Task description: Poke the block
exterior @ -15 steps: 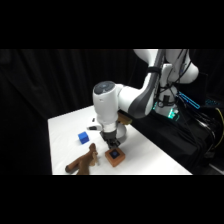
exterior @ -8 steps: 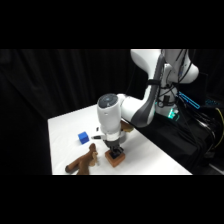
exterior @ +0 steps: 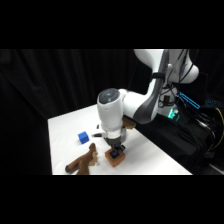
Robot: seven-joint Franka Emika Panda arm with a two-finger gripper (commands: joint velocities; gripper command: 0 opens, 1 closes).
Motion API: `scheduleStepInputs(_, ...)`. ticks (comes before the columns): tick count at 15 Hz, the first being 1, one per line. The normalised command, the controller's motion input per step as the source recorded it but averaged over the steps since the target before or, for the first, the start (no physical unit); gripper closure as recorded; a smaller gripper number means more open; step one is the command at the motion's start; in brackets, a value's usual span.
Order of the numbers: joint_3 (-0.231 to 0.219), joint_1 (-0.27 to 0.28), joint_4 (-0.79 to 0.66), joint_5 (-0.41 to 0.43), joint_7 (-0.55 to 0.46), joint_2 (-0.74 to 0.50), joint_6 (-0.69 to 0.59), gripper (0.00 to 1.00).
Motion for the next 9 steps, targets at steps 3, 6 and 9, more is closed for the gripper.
scheduleStepInputs(3,0.017,0.034,0.02,-0.063,0.04,-0.47,-0.55,1.00)
scheduleStepInputs(6,0.040,-0.023,0.13,-0.048,0.01,-0.32,-0.45,1.00)
scheduleStepInputs(9,0.057,-0.057,0.16,-0.020,-0.02,-0.14,-0.29,0.99)
